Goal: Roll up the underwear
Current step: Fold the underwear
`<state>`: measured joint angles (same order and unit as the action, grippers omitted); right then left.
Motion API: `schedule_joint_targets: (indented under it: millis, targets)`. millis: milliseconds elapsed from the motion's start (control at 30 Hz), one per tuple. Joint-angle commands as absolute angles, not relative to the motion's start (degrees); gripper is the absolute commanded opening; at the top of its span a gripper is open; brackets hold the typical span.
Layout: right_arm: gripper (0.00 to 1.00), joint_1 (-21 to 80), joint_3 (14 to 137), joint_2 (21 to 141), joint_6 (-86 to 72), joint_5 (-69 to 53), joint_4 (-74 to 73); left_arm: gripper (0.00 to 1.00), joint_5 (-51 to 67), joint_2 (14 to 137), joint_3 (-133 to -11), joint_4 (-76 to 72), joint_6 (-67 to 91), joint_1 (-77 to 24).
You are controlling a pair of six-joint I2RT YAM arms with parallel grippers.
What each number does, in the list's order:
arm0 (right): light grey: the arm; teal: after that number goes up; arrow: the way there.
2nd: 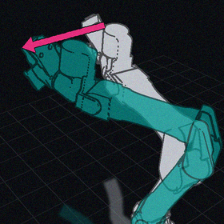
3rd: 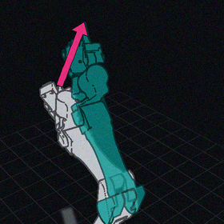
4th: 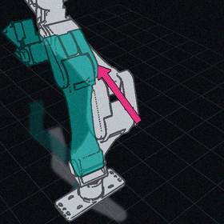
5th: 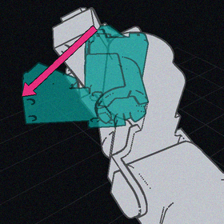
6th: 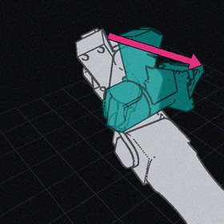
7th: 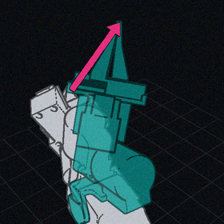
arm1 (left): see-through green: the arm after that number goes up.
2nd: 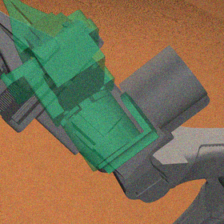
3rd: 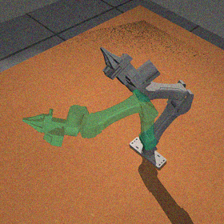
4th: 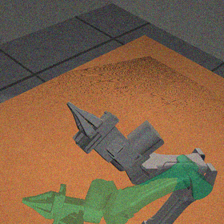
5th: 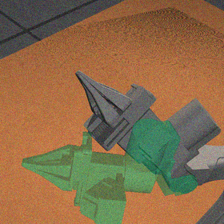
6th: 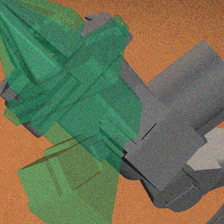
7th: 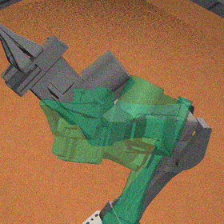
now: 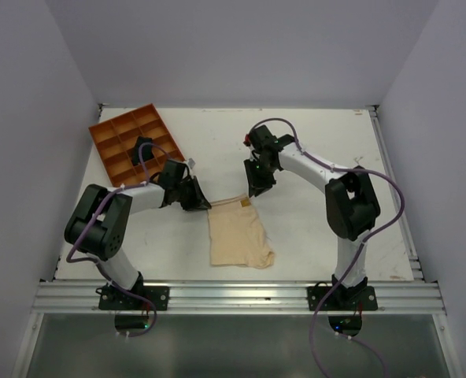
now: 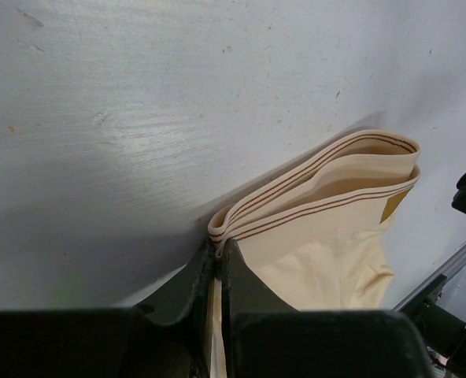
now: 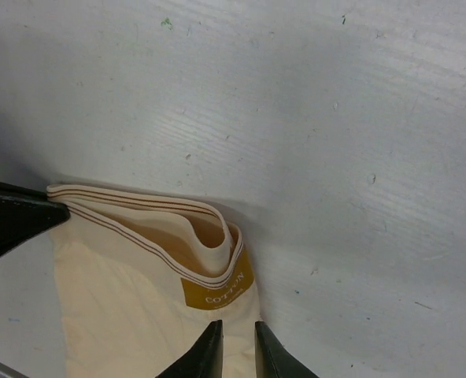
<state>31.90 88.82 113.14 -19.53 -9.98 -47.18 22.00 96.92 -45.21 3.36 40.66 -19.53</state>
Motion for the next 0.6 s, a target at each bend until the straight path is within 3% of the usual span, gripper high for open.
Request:
schedule_joint_targets:
  millis: [0, 333, 567]
  targets:
    - [0.26, 32.1, 90.7, 110.4, -20.0, -10.5, -46.8, 0.0, 19.6, 98.4, -46.7, 4.9, 38.4, -19.2]
    - [0.11, 35.2, 91.2, 114.2, -19.0, -20.4, -39.3, 0.0, 19.6, 99.9, -47.5, 5.2, 38.6, -19.2]
    - [0.04, 33.9, 92.5, 120.9, -17.4, -12.4, -43.0, 0.0, 18.8, 100.8, -48.3, 6.1, 38.2, -19.2]
